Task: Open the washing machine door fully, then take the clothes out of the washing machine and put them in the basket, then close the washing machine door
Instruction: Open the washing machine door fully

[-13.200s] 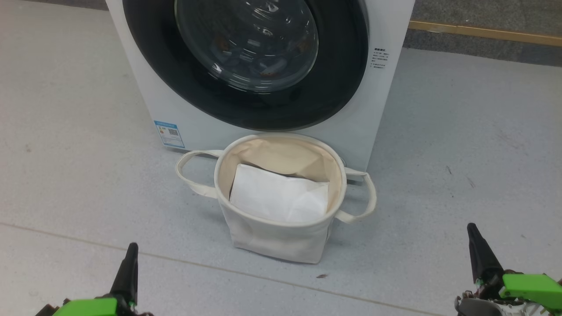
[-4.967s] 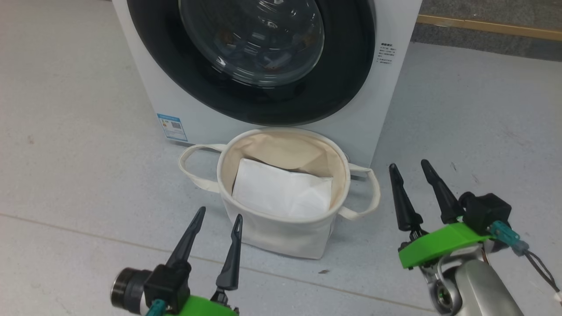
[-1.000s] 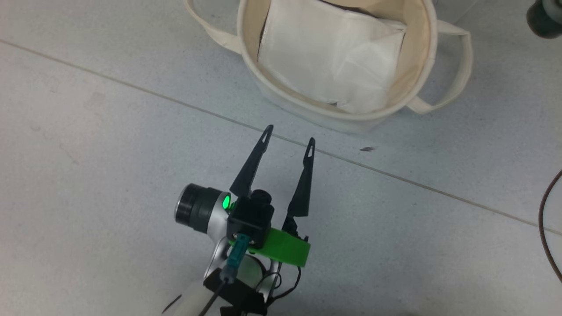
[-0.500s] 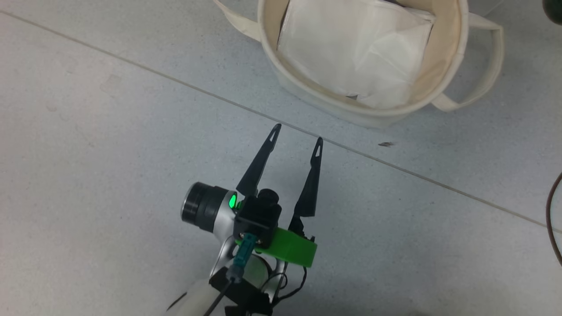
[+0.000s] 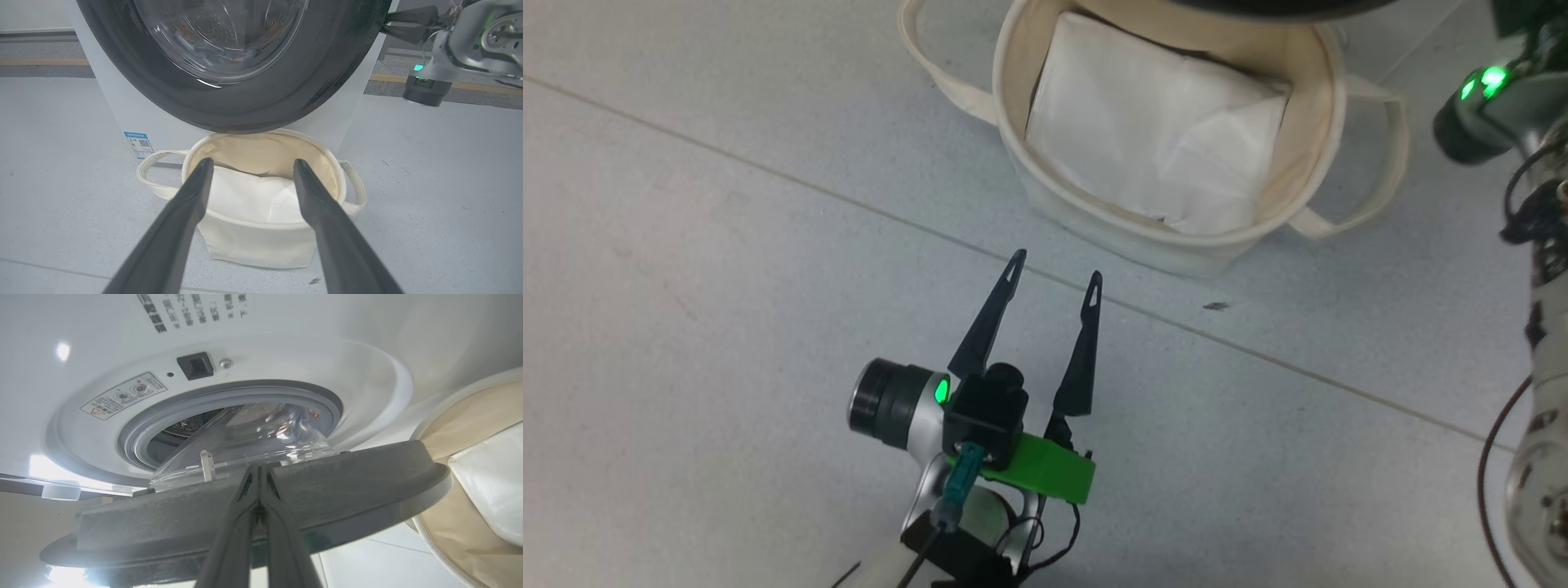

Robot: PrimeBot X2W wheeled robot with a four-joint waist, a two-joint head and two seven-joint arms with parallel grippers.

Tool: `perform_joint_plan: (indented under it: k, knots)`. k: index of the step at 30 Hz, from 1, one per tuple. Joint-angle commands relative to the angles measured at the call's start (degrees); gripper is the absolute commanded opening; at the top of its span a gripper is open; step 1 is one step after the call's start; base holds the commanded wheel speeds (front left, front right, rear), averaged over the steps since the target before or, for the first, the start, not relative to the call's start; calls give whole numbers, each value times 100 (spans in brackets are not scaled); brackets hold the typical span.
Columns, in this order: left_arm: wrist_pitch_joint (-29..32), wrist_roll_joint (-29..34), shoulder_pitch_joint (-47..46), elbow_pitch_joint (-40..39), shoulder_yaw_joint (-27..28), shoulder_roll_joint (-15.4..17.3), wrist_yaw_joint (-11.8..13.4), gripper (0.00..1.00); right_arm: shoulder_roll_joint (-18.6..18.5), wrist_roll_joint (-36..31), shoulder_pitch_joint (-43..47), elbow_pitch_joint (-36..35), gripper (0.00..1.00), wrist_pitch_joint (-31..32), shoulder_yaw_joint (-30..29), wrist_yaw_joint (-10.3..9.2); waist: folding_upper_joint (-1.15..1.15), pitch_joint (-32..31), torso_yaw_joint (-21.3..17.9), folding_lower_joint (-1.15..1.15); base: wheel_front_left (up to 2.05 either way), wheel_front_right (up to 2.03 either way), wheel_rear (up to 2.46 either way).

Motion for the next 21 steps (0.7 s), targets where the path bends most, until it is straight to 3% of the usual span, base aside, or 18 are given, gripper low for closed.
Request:
perform_joint_plan:
  k: [1, 14, 21]
  knots:
    - [-69, 30, 150, -145, 198, 23, -23, 100, 420, 38, 59, -291, 0, 208, 252, 7, 0, -148, -54, 0, 0, 0, 0]
    - [-69, 2, 480, -157, 643, 23, -60, 100, 723, 81, 861, -428, 0, 290, 619, 7, 0, -572, -140, 0, 0, 0, 0]
    - [-69, 24, 724, -198, 890, 23, -162, 100, 757, 568, 1377, -559, 0, 347, 1337, 7, 0, -921, -102, 0, 0, 0, 0]
